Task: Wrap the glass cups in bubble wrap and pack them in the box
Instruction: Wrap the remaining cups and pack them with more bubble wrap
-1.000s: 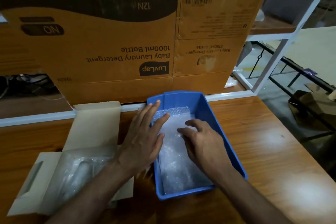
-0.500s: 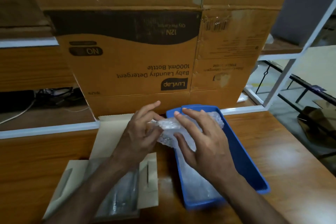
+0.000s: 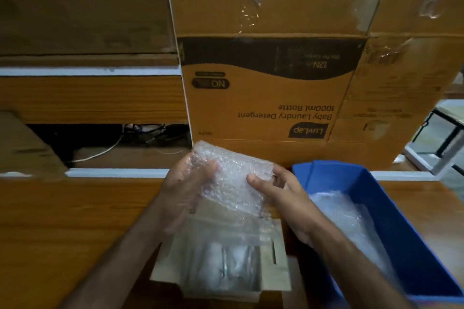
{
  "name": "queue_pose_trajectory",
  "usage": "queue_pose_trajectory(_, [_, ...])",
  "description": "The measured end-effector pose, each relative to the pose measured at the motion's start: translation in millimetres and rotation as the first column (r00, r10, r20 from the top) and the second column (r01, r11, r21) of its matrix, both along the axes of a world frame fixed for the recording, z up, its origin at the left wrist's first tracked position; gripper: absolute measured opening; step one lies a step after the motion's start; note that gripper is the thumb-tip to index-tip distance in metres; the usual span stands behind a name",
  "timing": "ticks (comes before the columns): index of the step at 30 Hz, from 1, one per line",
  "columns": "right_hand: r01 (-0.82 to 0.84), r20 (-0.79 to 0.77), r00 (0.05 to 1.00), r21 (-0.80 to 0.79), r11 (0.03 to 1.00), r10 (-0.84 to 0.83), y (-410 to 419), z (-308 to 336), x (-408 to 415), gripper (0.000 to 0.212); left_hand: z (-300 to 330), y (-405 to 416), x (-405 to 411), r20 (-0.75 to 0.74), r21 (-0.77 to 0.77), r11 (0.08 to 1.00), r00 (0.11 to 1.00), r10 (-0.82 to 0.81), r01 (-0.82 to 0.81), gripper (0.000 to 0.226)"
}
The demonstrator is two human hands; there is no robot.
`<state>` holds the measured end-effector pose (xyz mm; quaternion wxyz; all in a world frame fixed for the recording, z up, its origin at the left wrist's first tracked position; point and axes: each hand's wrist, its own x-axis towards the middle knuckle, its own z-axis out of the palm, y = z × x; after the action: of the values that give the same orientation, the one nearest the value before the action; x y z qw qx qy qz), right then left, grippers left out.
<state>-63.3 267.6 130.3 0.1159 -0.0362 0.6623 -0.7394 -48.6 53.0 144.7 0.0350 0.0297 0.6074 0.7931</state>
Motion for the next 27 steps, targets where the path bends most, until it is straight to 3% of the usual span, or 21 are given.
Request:
queue_pose_trajectory(5, [0.097, -0.07, 0.992, -0.09, 0.991, -0.104, -25.8, -22.4, -5.2, 0.069, -14.2, -16.4, 9.5, 0.0, -0.013, 0.998, 0.998, 0.062, -0.062, 0.052])
queue_pose_trajectory(10, [0.012, -0.043, 0.999, 0.027, 1.0, -0.011, -33.3, -31.9, -11.9, 0.104, -27.9, -28.6, 8.5, 0.001, 0.066, 0.993, 0.995, 0.095, -0.095, 0.052])
queue_pose_trajectory(14, [0.018, -0.048, 0.999, 0.082, 0.997, -0.014, -33.6, -33.0, -11.9, 0.103, -36.2, -35.5, 2.8, 0.017, 0.068, 0.986, 0.988, 0.152, -0.153, 0.044])
queue_pose_trajectory(16, [0.031, -0.074, 0.997, 0.086, 0.996, -0.024, -36.4, -31.3, -9.5, 0.11, -36.0, -39.3, -0.2, 0.044, 0.096, 0.991, 0.995, 0.095, -0.098, 0.052])
queue_pose_trajectory(19, [0.071, -0.078, 0.995, 0.07, 0.995, -0.066, -38.7, -32.2, -10.6, 0.092, -32.5, -44.7, -2.4, 0.117, 0.159, 0.984, 0.988, -0.105, 0.086, 0.062])
queue_pose_trajectory(22, [0.094, -0.028, 0.995, 0.04, 0.995, -0.093, -39.0, -30.2, -12.6, 0.065, -34.9, -46.3, -4.8, 0.071, 0.002, 0.997, 0.995, -0.071, 0.071, 0.032])
queue_pose_trajectory(25, [0.093, 0.025, 0.995, -0.044, 0.995, -0.092, -37.8, -27.3, -15.9, 0.048, -37.7, -45.0, -6.8, 0.041, -0.068, 0.995, 0.997, -0.065, 0.067, 0.043])
queue_pose_trajectory(27, [0.118, -0.015, 0.993, -0.014, 0.993, -0.118, -38.3, -25.4, -16.7, 0.052, -33.7, -42.9, -8.9, 0.04, -0.041, 0.997, 0.997, -0.062, 0.063, 0.04])
